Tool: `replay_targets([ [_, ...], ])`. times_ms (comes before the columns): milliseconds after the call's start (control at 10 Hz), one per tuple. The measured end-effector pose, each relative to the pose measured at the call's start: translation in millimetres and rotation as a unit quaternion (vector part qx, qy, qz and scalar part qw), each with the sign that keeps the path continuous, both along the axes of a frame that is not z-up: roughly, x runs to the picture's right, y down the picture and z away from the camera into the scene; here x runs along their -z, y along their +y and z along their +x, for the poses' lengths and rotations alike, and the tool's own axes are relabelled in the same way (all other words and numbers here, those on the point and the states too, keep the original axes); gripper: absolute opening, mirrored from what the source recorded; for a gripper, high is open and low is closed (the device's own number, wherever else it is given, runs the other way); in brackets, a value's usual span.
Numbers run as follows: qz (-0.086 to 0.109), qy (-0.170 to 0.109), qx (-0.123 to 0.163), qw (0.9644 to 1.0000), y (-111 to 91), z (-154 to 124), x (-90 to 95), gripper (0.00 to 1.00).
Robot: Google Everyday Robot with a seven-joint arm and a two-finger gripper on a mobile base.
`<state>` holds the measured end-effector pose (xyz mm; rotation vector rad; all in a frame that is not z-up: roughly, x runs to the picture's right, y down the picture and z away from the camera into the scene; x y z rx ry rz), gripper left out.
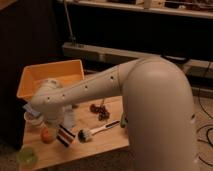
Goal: Place eraser in plastic cup
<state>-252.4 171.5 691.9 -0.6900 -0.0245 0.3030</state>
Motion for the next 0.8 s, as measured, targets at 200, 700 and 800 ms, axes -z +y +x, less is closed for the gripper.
replay_targets([
  [200, 0.015, -0.045, 0.046, 0.9978, -14.7, -42.5, 19.5, 0.0],
  [700, 0.017, -0.121, 0.13, 0.984, -9.5, -101.4, 45.9, 0.0],
  [800, 0.009, -0.132, 0.144, 0.9807, -4.3, -106.1, 48.9, 0.0],
])
